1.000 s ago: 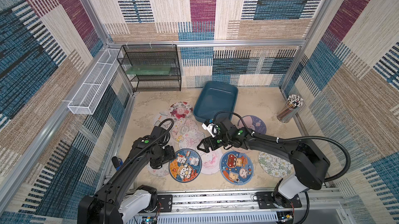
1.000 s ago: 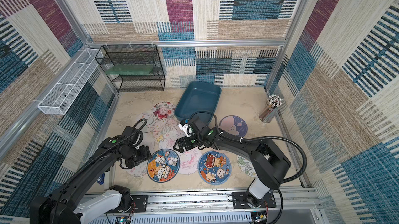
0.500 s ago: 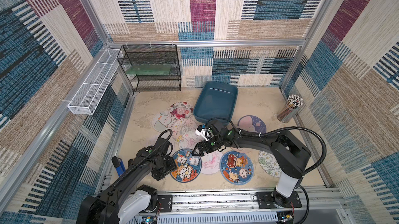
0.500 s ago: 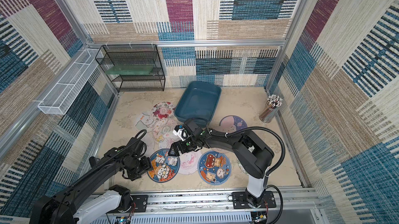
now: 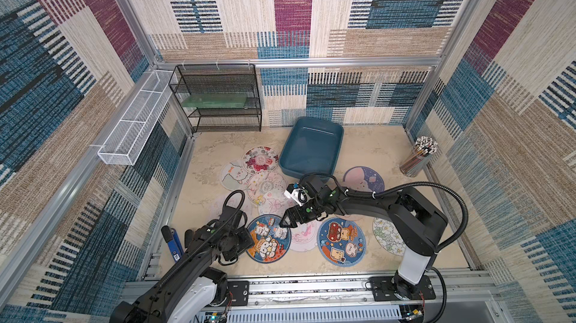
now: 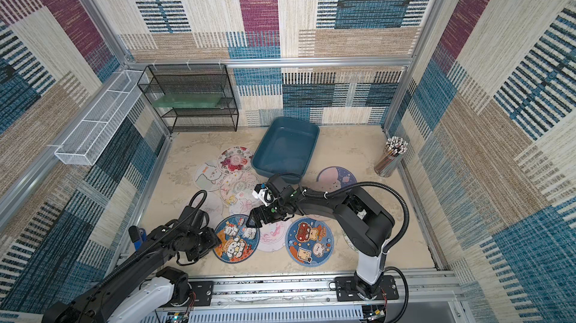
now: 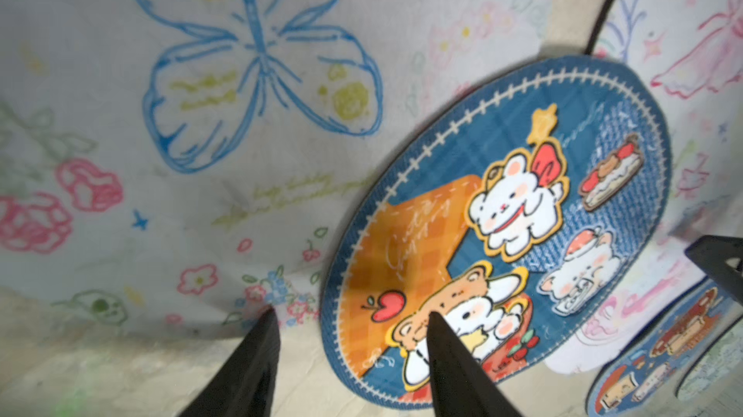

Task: Put the coasters into the storage box
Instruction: Pick up the coaster from the center of the board.

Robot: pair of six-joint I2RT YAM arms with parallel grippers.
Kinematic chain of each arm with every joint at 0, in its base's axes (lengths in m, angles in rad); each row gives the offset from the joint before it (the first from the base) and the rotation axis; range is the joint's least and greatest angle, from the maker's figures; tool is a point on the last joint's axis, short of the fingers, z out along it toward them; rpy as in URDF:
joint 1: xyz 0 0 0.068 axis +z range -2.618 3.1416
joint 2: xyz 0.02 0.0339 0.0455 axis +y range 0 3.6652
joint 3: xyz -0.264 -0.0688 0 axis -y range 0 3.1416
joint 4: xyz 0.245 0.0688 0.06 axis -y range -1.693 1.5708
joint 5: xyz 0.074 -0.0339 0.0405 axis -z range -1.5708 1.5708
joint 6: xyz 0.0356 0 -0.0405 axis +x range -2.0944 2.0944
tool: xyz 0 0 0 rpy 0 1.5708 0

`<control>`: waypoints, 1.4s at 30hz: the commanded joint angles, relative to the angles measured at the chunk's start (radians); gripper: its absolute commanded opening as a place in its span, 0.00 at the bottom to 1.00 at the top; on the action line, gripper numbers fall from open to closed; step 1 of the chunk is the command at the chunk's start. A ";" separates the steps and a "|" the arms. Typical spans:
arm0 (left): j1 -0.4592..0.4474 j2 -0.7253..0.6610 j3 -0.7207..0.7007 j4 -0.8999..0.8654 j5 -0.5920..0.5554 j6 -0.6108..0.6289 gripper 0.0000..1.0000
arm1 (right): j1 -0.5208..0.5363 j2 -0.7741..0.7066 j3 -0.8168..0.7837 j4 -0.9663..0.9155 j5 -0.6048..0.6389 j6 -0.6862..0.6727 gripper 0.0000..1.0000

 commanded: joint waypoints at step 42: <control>-0.069 -0.017 -0.058 0.022 -0.018 -0.095 0.56 | 0.025 0.044 -0.044 0.036 -0.033 -0.055 0.90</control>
